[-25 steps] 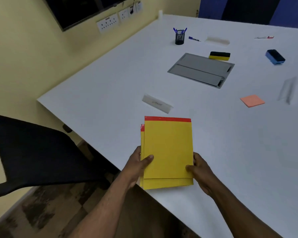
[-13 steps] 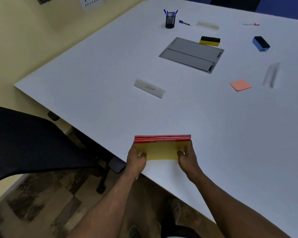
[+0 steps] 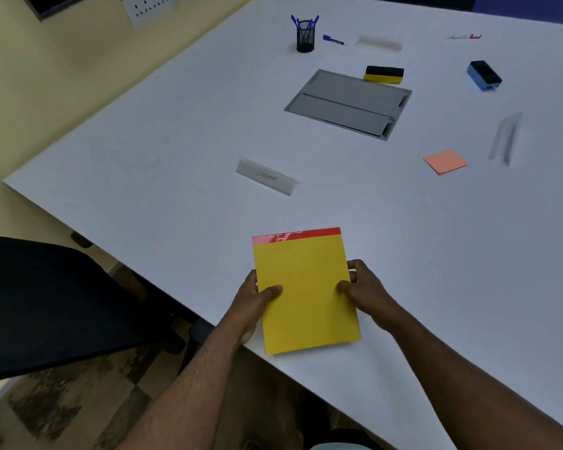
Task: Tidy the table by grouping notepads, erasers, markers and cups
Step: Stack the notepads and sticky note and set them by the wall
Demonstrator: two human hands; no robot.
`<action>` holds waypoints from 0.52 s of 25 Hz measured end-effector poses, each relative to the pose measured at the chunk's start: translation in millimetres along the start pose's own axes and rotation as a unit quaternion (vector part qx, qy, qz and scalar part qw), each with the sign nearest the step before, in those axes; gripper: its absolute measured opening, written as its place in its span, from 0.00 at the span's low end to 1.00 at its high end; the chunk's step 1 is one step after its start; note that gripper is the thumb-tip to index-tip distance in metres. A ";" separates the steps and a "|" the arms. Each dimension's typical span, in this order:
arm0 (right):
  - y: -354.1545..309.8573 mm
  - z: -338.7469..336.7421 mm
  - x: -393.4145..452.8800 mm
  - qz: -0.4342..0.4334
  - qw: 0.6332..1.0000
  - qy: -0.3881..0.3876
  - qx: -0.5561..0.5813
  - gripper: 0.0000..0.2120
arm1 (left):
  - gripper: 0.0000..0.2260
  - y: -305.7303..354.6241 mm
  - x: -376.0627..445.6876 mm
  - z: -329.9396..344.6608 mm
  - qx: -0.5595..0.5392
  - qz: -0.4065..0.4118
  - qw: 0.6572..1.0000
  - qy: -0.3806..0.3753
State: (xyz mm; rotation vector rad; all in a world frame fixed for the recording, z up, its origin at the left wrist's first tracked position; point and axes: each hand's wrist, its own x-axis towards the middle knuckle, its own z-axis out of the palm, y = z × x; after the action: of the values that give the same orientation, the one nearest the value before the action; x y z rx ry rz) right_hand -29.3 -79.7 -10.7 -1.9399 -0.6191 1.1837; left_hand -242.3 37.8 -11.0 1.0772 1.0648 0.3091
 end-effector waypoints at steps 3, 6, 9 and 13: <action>-0.7 -28.6 21.9 0.024 1.000 -0.005 0.005 0.15 | 0.22 0.9 19.2 25.6 -0.100 -0.050 0.993 -0.038; 0.5 -61.6 49.4 0.027 0.999 0.018 0.019 0.13 | 0.25 -0.4 40.7 45.8 -0.146 -0.068 0.986 -0.041; 2.8 -112.9 90.2 0.032 0.993 0.117 -0.001 0.12 | 0.25 1.5 65.8 63.8 -0.148 -0.082 0.985 -0.031; 1.3 -190.3 156.8 0.016 0.969 0.229 -0.094 0.17 | 0.23 -0.4 91.4 71.3 -0.136 -0.108 0.985 0.000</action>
State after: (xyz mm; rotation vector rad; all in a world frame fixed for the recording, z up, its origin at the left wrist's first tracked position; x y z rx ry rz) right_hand 211.2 -34.8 -41.0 -2.2905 -0.4647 0.6718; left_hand -138.2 58.5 -57.3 0.7107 1.0936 0.2719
